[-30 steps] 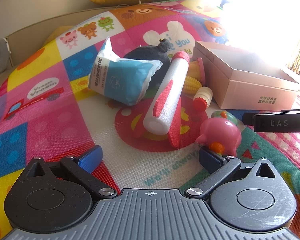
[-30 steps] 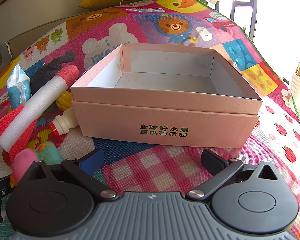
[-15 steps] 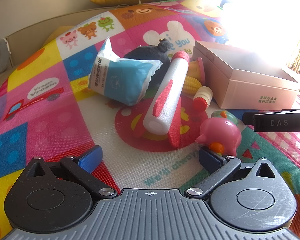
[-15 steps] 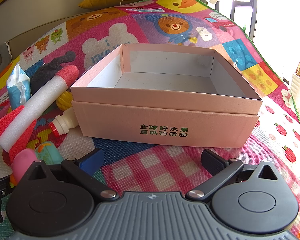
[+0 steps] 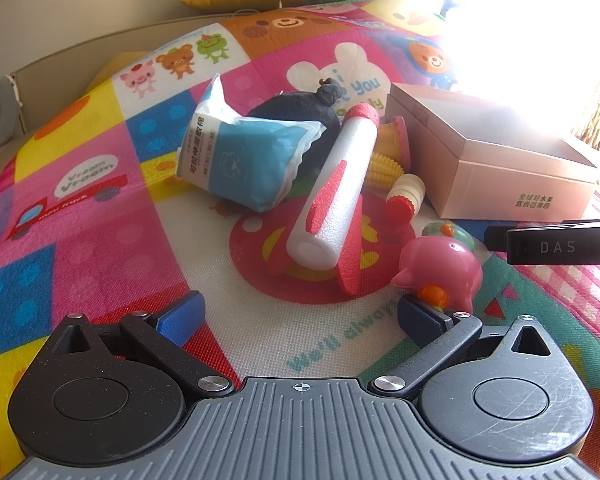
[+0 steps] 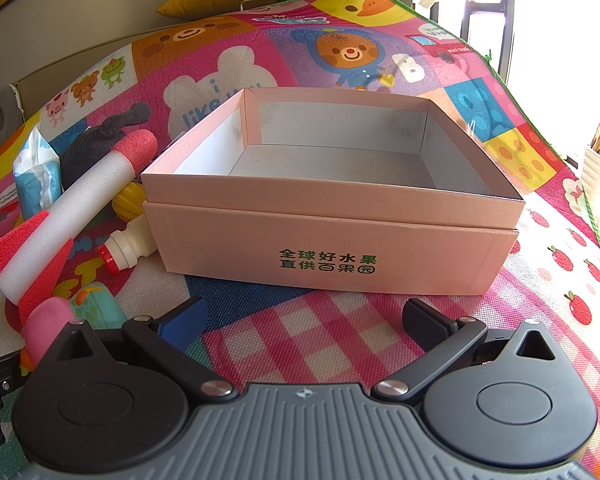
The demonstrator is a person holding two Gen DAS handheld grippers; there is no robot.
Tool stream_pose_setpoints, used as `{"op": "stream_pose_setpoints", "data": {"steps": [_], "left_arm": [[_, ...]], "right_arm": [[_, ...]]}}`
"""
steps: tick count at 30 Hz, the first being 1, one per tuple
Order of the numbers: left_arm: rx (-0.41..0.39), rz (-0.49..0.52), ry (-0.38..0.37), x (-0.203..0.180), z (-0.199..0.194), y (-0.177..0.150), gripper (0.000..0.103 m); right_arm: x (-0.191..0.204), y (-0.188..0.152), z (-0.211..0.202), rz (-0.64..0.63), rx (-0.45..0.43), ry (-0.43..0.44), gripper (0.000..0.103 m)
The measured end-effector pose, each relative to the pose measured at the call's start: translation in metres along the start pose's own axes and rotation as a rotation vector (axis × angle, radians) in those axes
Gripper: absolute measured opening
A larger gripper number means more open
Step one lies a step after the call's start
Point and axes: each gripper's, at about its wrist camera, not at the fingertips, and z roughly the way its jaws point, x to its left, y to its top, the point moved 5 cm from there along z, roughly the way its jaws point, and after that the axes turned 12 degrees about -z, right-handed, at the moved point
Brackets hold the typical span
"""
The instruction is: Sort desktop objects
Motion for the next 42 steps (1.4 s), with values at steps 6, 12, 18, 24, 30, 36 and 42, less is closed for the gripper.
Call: {"op": "stream_pose_setpoints", "data": {"steps": [6, 12, 18, 24, 30, 36, 42], "left_arm": [[0.001, 0.005, 0.004, -0.002, -0.002, 0.002, 0.103], [0.0, 0.005, 0.006, -0.002, -0.002, 0.001, 0.103], [0.0, 0.007, 0.006, -0.003, -0.002, 0.001, 0.103], [0.032, 0.02, 0.011, -0.003, -0.001, 0.003, 0.103], [0.026, 0.011, 0.032, 0.024, -0.012, 0.015, 0.103], [-0.064, -0.068, 0.094, 0.053, -0.033, 0.024, 0.103], [-0.078, -0.045, 0.058, 0.049, -0.036, 0.017, 0.103]], "right_arm": [[0.0, -0.001, 0.0, 0.0, 0.0, 0.0, 0.103], [-0.002, -0.002, 0.002, 0.008, 0.003, -0.004, 0.103], [-0.004, -0.013, -0.009, 0.001, 0.073, 0.036, 0.103], [0.007, -0.044, -0.046, -0.103, 0.11, 0.133, 0.103], [0.021, -0.037, -0.058, -0.181, 0.022, 0.242, 0.103], [0.063, 0.008, -0.062, -0.317, -0.157, 0.159, 0.043], [0.102, 0.035, -0.028, -0.338, -0.101, 0.17, 0.037]]}}
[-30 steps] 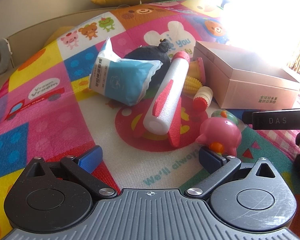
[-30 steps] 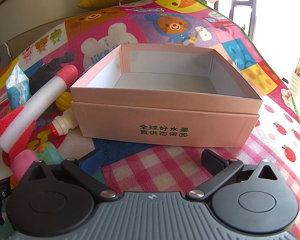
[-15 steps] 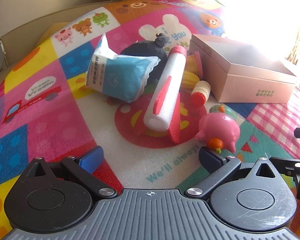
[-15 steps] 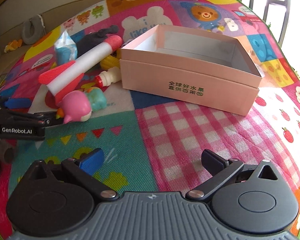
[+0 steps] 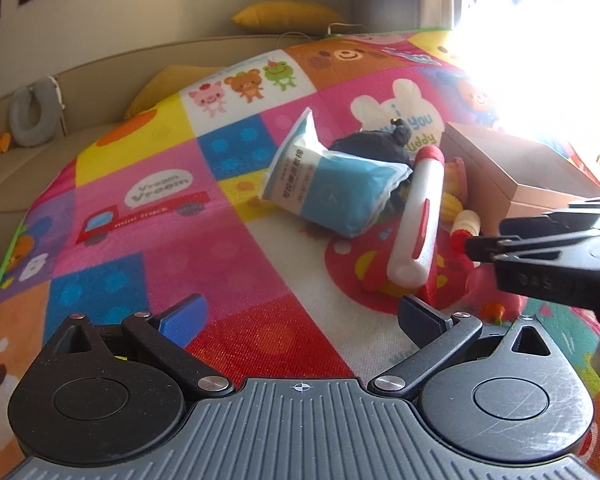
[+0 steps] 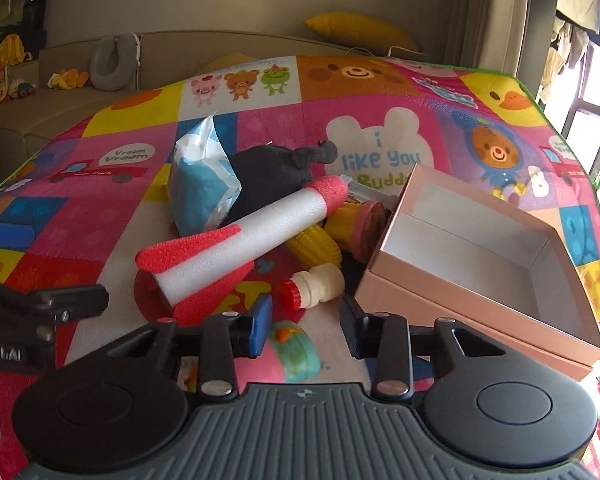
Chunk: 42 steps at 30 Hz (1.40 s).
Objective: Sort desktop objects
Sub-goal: 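Move the right gripper to the pink-and-teal pig toy and grasp it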
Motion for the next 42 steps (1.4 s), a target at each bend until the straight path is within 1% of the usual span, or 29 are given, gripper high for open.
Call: {"op": "stream_pose_setpoints", "data": {"steps": [2, 4, 5, 6, 8, 10, 11, 13, 15, 17, 19, 20, 21, 23, 24, 26, 27, 29, 31, 33, 36, 38, 40, 42], "left_arm": [[-0.009, 0.025, -0.013, -0.005, -0.002, -0.002, 0.103], [-0.015, 0.03, -0.035, -0.007, -0.004, -0.004, 0.103], [-0.018, 0.031, -0.048, -0.008, -0.006, -0.004, 0.103], [-0.027, 0.036, -0.061, -0.01, -0.009, -0.005, 0.103], [-0.073, 0.065, -0.073, -0.014, -0.015, -0.006, 0.103], [-0.127, 0.113, -0.069, -0.021, -0.019, -0.009, 0.103], [-0.138, 0.135, -0.073, -0.026, -0.02, -0.01, 0.103], [-0.12, 0.163, -0.093, -0.035, -0.018, -0.014, 0.103], [-0.063, 0.176, -0.128, -0.047, -0.015, -0.019, 0.103], [-0.003, 0.181, -0.167, -0.059, -0.011, -0.023, 0.103], [0.025, 0.196, -0.213, -0.075, -0.007, -0.028, 0.103], [0.023, 0.215, -0.233, -0.084, -0.006, -0.03, 0.103], [0.014, 0.24, -0.244, -0.093, -0.005, -0.032, 0.103], [-0.011, 0.285, -0.234, -0.108, -0.001, -0.034, 0.103], [-0.02, 0.3, -0.228, -0.113, 0.001, -0.034, 0.103], [-0.027, 0.323, -0.235, -0.121, 0.006, -0.03, 0.103], [-0.034, 0.329, -0.233, -0.122, 0.009, -0.027, 0.103], [-0.059, 0.333, -0.18, -0.118, 0.018, -0.016, 0.103], [-0.08, 0.32, -0.124, -0.105, 0.025, -0.005, 0.103], [-0.086, 0.307, -0.062, -0.089, 0.033, 0.005, 0.103], [-0.102, 0.295, 0.032, -0.066, 0.041, 0.019, 0.103], [-0.096, 0.271, 0.051, -0.051, 0.042, 0.026, 0.103], [-0.085, 0.256, 0.046, -0.04, 0.039, 0.029, 0.103], [-0.085, 0.265, 0.049, -0.03, 0.035, 0.027, 0.103]], "right_arm": [[0.001, 0.005, 0.014, 0.045, 0.037, 0.042, 0.037], [0.001, 0.007, 0.027, 0.091, 0.082, 0.057, 0.037], [0.0, 0.007, 0.032, 0.113, 0.096, 0.06, 0.034], [-0.001, 0.007, 0.036, 0.136, 0.104, 0.066, 0.019], [-0.005, 0.007, 0.036, 0.163, 0.109, 0.077, 0.003], [-0.011, 0.008, 0.025, 0.177, 0.08, 0.08, 0.003], [-0.014, 0.008, 0.018, 0.176, 0.066, 0.076, 0.002], [-0.025, 0.005, 0.001, 0.186, 0.046, 0.078, 0.002], [-0.035, -0.003, -0.016, 0.192, 0.033, 0.089, 0.002], [-0.042, -0.013, -0.031, 0.169, 0.019, 0.085, 0.002], [-0.049, -0.028, -0.044, 0.148, 0.008, 0.035, 0.008], [-0.053, -0.035, -0.05, 0.145, 0.008, 0.006, 0.02], [-0.058, -0.043, -0.054, 0.156, 0.007, -0.026, 0.039], [-0.07, -0.057, -0.063, 0.207, -0.004, -0.07, 0.06], [-0.076, -0.064, -0.066, 0.235, -0.008, -0.085, 0.062], [-0.083, -0.074, -0.069, 0.269, -0.005, -0.093, 0.062], [-0.086, -0.077, -0.07, 0.283, -0.004, -0.095, 0.064], [-0.089, -0.082, -0.072, 0.3, -0.007, -0.098, 0.067], [-0.088, -0.084, -0.072, 0.299, -0.016, -0.082, 0.072], [-0.08, -0.081, -0.072, 0.275, -0.035, -0.047, 0.085], [-0.058, -0.071, -0.071, 0.201, -0.071, 0.011, 0.097], [-0.04, -0.062, -0.067, 0.134, -0.085, 0.051, 0.1], [-0.022, -0.05, -0.062, 0.071, -0.095, 0.088, 0.101], [-0.006, -0.039, -0.054, 0.023, -0.105, 0.123, 0.101]]}}
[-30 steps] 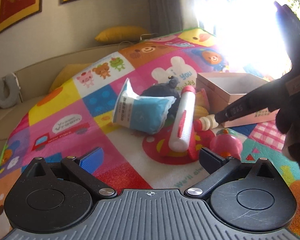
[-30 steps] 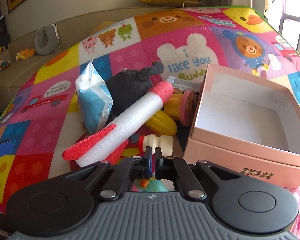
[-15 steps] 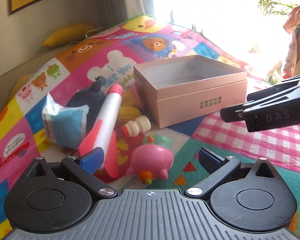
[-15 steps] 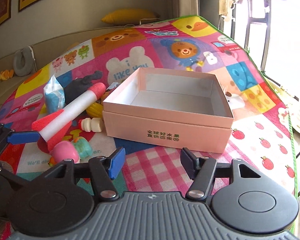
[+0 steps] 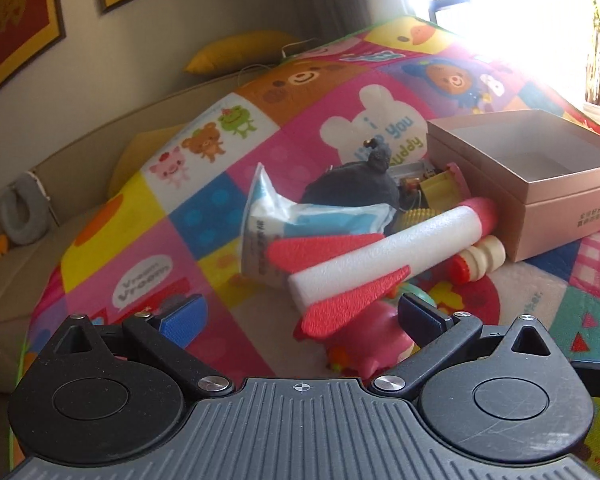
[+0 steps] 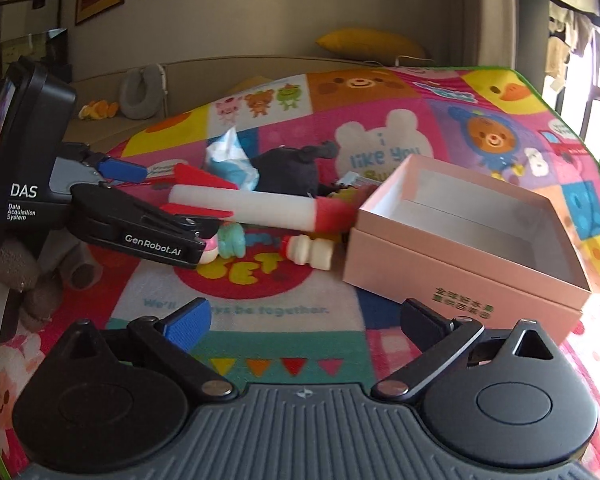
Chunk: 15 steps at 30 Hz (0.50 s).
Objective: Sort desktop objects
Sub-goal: 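Move the right gripper to the pink-and-teal pig toy and grasp it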
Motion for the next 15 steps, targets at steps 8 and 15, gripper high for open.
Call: {"op": "stream_pose_setpoints", "data": {"steps": [8, 15], "left_arm": [[0.022, -0.151, 0.011, 0.06, -0.015, -0.002, 0.103], [0.013, -0.312, -0.005, 0.102, -0.03, 0.001, 0.103]], "right_arm": [[0.049, 0.039, 0.043, -0.068, 0.01, 0.139, 0.101], [0.095, 0.062, 0.078, -0.085, 0.025, 0.185, 0.096]]}}
